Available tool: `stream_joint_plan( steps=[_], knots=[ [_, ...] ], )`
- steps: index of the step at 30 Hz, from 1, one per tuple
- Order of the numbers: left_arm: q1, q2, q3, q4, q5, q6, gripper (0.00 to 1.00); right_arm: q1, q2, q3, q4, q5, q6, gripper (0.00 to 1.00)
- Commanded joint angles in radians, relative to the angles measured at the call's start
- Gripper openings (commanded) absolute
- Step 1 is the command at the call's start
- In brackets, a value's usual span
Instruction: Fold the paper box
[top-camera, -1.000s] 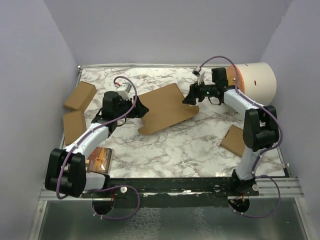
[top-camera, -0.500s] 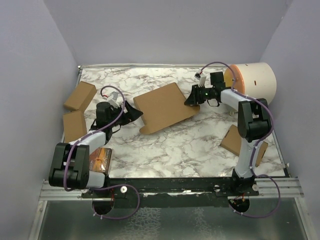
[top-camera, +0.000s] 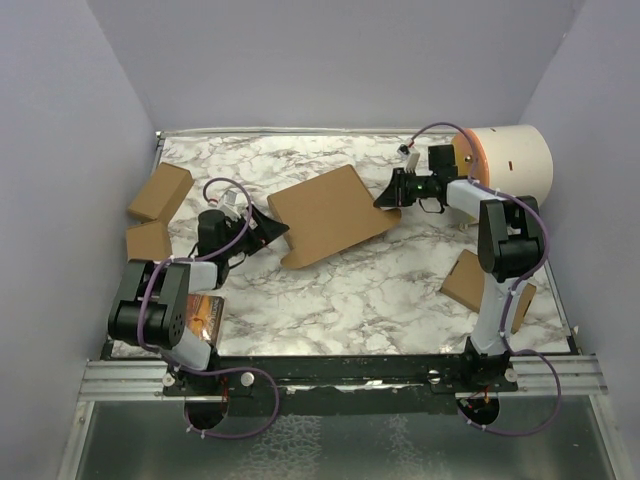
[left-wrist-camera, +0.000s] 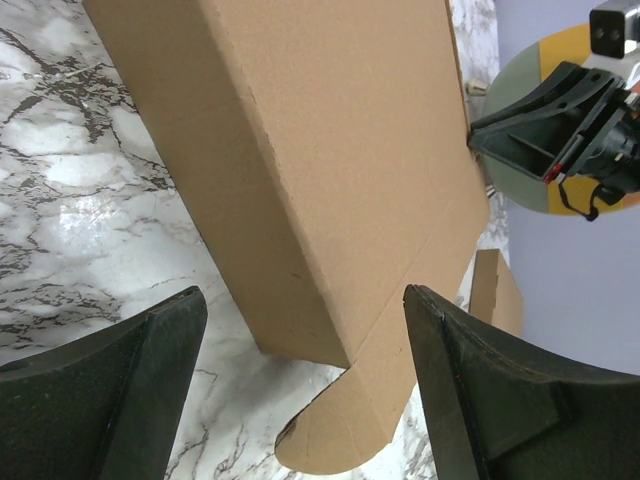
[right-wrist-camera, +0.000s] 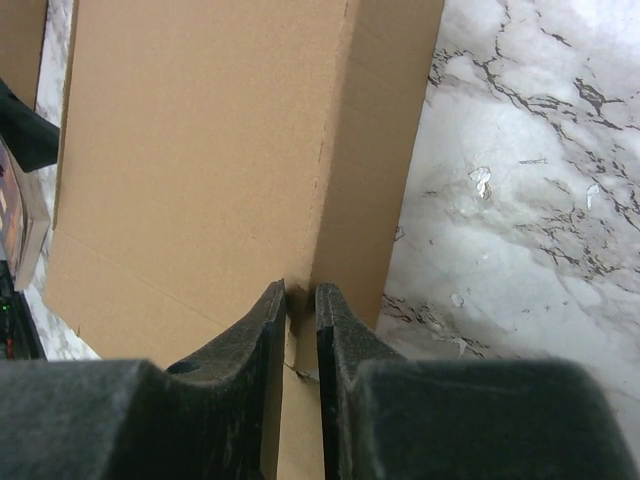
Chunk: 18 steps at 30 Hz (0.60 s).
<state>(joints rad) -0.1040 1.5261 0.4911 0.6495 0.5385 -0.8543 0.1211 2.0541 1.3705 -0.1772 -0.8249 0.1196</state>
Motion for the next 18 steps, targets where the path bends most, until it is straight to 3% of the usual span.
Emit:
stream_joint_plan(
  steps=[1,18],
  knots=[
    [0.001,0.046,-0.029,0.178,0.03,-0.085,0.84,-0.03,0.055,-0.046,-0.005,0.025,0.012,0.15],
    [-0.051,0.164,-0.022,0.297,-0.048,-0.152,0.88,-0.075,0.078,-0.074,0.008,0.033,0.049,0.12]
  ],
)
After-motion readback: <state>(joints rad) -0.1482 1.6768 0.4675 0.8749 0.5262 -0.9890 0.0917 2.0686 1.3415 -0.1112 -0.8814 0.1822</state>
